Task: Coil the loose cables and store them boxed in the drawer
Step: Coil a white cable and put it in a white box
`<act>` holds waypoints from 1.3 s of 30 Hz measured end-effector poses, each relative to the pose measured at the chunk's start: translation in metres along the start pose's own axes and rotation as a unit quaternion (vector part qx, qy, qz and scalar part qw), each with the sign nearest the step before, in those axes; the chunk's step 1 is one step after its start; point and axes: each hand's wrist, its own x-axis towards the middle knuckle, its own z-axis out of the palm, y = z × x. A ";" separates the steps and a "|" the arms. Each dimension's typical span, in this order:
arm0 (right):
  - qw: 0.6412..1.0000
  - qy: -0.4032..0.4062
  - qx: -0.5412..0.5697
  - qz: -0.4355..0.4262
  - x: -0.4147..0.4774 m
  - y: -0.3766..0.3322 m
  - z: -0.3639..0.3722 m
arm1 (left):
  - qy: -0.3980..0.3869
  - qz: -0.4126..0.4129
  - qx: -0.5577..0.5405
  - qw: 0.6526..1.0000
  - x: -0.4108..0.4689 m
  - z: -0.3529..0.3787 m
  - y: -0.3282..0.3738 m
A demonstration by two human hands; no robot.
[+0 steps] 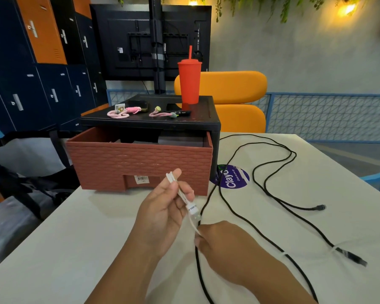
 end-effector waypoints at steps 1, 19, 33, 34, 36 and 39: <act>1.000 0.000 -0.004 -0.008 -0.002 -0.001 -0.001 | 0.011 0.009 0.054 0.998 0.000 0.000 -0.003; 0.923 0.316 0.220 -0.013 -0.005 0.019 -0.028 | -0.149 -0.097 0.231 0.956 -0.014 0.011 -0.007; 0.926 0.212 0.309 -0.041 -0.004 0.012 -0.021 | -0.039 -0.138 0.106 0.984 -0.011 0.014 -0.003; 0.929 0.218 0.296 -0.036 -0.003 0.013 -0.021 | -0.042 -0.144 0.103 0.983 -0.011 0.013 -0.003; 0.930 0.225 0.288 -0.029 -0.002 0.012 -0.020 | -0.055 -0.168 0.074 0.981 -0.010 0.012 -0.004; 0.924 0.237 0.299 -0.024 -0.002 0.010 -0.021 | -0.092 -0.207 0.001 0.974 -0.008 0.008 -0.004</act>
